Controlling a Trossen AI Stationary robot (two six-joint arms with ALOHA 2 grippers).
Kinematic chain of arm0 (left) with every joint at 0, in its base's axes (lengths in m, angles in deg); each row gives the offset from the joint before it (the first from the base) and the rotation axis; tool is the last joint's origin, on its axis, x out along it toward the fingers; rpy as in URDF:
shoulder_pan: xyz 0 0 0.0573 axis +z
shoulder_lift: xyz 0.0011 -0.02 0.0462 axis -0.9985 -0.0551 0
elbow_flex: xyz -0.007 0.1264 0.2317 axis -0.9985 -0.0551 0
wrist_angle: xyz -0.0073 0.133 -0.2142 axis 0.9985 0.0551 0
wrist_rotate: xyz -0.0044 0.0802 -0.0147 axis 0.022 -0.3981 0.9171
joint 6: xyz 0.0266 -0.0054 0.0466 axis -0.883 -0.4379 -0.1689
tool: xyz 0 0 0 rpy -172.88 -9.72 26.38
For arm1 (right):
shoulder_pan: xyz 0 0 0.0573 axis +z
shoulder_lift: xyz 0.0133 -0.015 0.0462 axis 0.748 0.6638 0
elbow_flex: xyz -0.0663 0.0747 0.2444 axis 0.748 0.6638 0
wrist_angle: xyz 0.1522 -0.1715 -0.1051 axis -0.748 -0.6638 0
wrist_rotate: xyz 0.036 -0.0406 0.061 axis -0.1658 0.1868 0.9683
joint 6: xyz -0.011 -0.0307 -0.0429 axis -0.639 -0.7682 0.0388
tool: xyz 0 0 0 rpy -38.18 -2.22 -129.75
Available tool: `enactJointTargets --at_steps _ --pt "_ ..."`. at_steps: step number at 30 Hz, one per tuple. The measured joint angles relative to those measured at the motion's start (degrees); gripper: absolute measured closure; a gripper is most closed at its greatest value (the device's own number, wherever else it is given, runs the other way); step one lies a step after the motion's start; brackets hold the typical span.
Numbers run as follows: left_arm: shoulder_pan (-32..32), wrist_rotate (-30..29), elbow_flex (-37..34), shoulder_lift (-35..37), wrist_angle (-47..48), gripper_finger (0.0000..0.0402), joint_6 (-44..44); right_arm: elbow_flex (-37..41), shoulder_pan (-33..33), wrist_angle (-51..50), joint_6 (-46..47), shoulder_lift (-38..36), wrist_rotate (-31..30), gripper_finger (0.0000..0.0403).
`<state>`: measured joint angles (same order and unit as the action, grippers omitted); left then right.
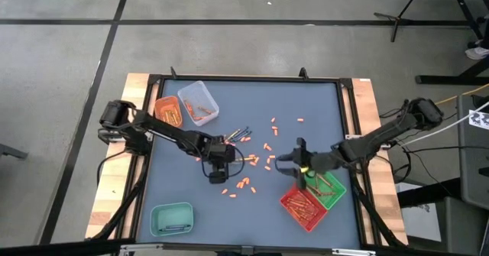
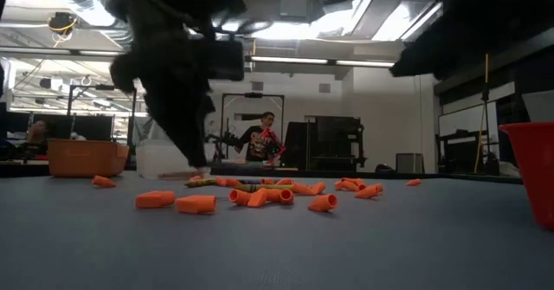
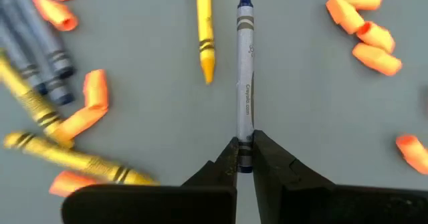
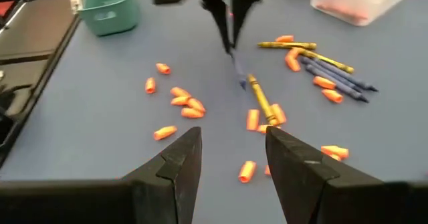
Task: Sort crayons
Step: Put the blue crayon into the blue bin
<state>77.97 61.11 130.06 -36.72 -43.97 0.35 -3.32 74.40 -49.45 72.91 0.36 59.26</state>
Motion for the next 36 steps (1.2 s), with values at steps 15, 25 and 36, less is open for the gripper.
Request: enactJointTargets --at_steps 15,25,36 --pt "-8.94 14.41 0.13 14.81 13.52 0.039 18.91 -0.07 -10.46 5.99 -5.21 3.61 3.16 0.0237" --pt "-22.24 22.89 0.2 18.28 16.03 0.039 44.82 -0.01 -12.59 23.46 -13.42 13.4 7.98 0.0237" --pt "-35.36 26.05 0.2 18.39 17.65 0.039 67.99 -0.03 -12.66 37.5 -18.29 22.87 8.47 0.0237"
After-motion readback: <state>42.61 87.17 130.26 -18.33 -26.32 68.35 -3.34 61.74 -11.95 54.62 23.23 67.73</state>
